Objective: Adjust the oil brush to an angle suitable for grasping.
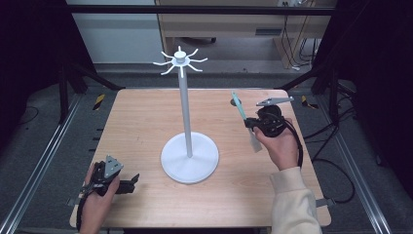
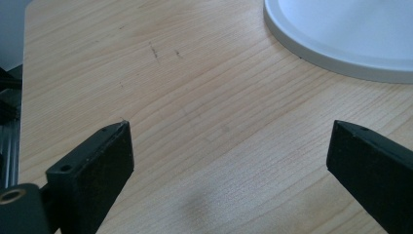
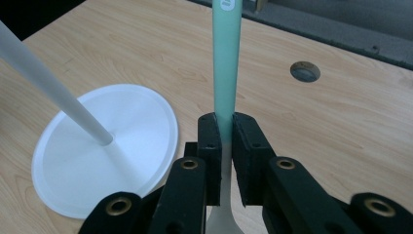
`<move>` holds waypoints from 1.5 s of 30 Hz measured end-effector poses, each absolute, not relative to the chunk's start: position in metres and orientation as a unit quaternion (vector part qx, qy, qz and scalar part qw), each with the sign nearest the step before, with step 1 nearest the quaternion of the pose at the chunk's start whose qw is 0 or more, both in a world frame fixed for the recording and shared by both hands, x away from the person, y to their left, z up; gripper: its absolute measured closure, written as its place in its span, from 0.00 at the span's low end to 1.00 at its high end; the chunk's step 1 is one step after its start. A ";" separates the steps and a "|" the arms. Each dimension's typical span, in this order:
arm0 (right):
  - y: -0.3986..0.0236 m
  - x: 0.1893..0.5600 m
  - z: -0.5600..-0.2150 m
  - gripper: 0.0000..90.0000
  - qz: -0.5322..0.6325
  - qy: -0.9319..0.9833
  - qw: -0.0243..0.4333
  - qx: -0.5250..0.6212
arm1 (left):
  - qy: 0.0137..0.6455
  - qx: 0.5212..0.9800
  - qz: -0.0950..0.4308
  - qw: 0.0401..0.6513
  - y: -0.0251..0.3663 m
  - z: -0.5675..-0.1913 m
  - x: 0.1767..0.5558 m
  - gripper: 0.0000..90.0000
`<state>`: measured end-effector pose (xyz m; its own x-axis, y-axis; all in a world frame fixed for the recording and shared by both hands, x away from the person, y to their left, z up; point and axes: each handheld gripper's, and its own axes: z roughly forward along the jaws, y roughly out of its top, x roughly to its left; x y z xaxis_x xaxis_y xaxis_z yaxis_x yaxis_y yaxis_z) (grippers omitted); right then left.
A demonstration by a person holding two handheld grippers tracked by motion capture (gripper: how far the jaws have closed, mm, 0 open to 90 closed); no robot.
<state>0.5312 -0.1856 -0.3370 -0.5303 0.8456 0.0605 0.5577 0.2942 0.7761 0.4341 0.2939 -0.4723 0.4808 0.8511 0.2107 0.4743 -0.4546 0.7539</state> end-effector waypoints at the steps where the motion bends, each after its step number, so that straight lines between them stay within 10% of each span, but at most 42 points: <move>1: -0.186 0.530 -0.336 0.92 0.392 0.782 0.186 0.447 | 0.413 0.800 0.297 0.319 0.294 -0.472 0.434 0.03; 45: -0.164 0.483 -0.284 0.92 0.508 0.747 0.237 0.357 | 0.411 0.800 0.296 0.322 0.294 -0.471 0.435 0.03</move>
